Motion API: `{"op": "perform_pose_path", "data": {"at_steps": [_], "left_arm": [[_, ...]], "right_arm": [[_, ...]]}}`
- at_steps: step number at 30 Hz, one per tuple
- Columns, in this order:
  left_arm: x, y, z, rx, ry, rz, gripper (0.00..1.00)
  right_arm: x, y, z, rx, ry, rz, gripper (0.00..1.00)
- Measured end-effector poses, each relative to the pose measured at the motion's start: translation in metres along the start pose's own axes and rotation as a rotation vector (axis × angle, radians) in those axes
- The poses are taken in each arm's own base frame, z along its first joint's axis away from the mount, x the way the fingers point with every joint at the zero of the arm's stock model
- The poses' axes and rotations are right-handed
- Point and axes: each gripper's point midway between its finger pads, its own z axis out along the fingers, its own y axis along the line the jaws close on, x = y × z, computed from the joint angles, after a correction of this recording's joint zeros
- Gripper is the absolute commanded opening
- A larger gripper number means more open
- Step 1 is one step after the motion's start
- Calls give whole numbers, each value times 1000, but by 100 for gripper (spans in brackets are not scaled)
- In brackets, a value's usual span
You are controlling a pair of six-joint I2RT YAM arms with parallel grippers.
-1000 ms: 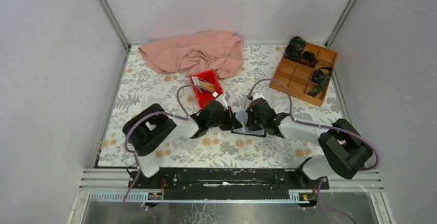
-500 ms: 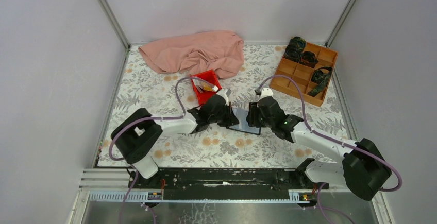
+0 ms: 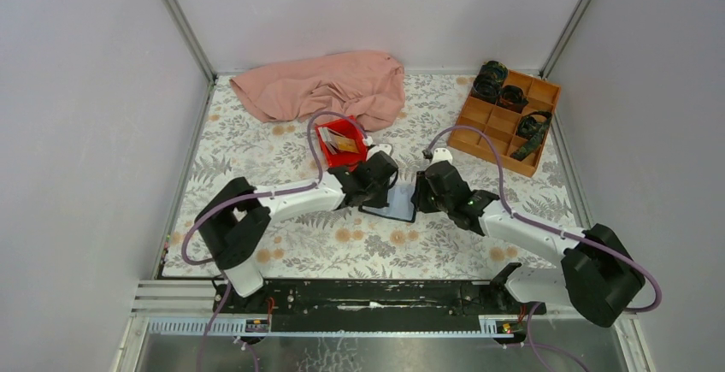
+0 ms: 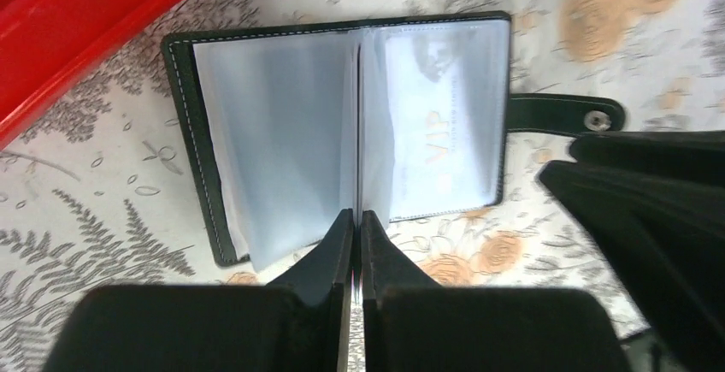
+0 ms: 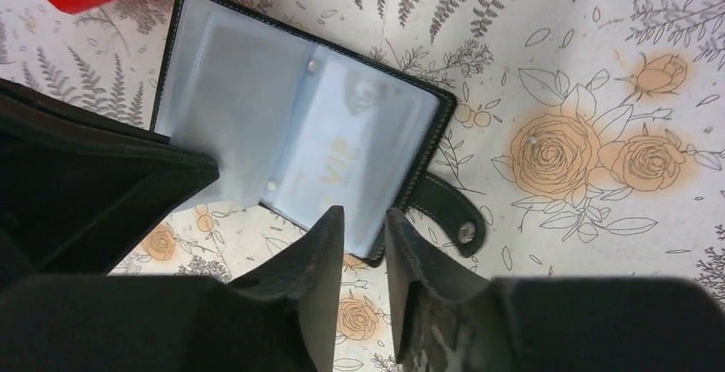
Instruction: Take the credit cards out of the card holder
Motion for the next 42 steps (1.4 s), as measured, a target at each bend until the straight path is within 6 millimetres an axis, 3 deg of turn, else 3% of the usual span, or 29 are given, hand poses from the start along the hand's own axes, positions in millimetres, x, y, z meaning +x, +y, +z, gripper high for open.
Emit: {"op": "perform_pose_path", "data": {"at_steps": [2, 5, 11, 16, 26, 35, 42], "left_arm": [[8, 7, 5, -52, 24, 20, 9], [13, 12, 9, -116, 36, 48, 12], [19, -5, 13, -167, 33, 122, 18], [34, -17, 21, -225, 49, 188, 31], [29, -31, 13, -299, 4, 230, 46], [28, -36, 14, -291, -2, 234, 47], [29, -41, 16, -265, 4, 237, 47]], "right_arm": [[5, -2, 4, 12, 20, 1, 18], [14, -6, 9, 29, 49, 3, 14], [15, -8, 9, 35, 48, 6, 13], [4, -11, 4, 57, 1, 29, 42], [-10, -42, -17, 175, -88, 97, 66], [-34, -68, -54, 235, -264, 204, 70], [-47, -74, -74, 244, -356, 241, 70]]}}
